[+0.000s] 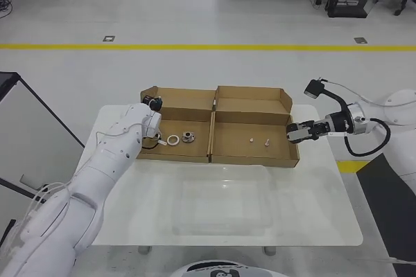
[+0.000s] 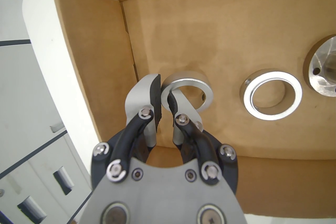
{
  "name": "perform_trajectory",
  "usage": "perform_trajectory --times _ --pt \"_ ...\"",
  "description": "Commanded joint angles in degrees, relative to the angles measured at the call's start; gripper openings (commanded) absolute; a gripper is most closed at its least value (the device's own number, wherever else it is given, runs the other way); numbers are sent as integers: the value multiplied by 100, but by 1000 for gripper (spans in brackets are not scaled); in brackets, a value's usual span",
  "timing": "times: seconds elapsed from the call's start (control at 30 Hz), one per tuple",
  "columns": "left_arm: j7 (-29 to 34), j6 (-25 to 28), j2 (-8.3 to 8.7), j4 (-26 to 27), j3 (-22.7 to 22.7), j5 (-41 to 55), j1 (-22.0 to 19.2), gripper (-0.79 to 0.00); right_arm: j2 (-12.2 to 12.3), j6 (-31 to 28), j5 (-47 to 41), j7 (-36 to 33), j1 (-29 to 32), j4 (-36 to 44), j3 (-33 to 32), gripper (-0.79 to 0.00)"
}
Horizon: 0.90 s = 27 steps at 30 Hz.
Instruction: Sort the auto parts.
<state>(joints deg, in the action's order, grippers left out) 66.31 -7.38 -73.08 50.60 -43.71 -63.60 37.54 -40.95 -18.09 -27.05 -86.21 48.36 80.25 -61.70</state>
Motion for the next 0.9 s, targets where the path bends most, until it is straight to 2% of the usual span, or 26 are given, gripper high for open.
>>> perform_trajectory --times 0.0,0.13,0.2,0.27,0.33,0.6,0.77,0.8,0.87 --pt "3 8 -31 -81 22 -14 -26 -785 0 0 0 0 0 0 0 0" --pt "-19 14 -87 -204 46 -27 -62 -785 0 0 0 0 0 0 0 0" --pt "-39 19 -112 -255 50 -30 -74 -739 0 0 0 0 0 0 0 0" --pt "-41 14 -134 -301 52 -34 -84 -631 0 0 0 0 0 0 0 0" --pt "-50 18 -154 -336 50 -42 -93 -573 0 0 0 0 0 0 0 0" --pt "-69 -11 -191 -375 -12 -130 -98 -462 0 0 0 0 0 0 0 0" --pt "2 -111 -172 -193 -115 -268 -102 -425 0 0 0 0 0 0 0 0" --pt "11 -123 -159 -125 -150 -298 -91 -397 0 0 0 0 0 0 0 0" --pt "48 -117 -124 48 -249 -325 -57 -102 0 0 0 0 0 0 0 0"
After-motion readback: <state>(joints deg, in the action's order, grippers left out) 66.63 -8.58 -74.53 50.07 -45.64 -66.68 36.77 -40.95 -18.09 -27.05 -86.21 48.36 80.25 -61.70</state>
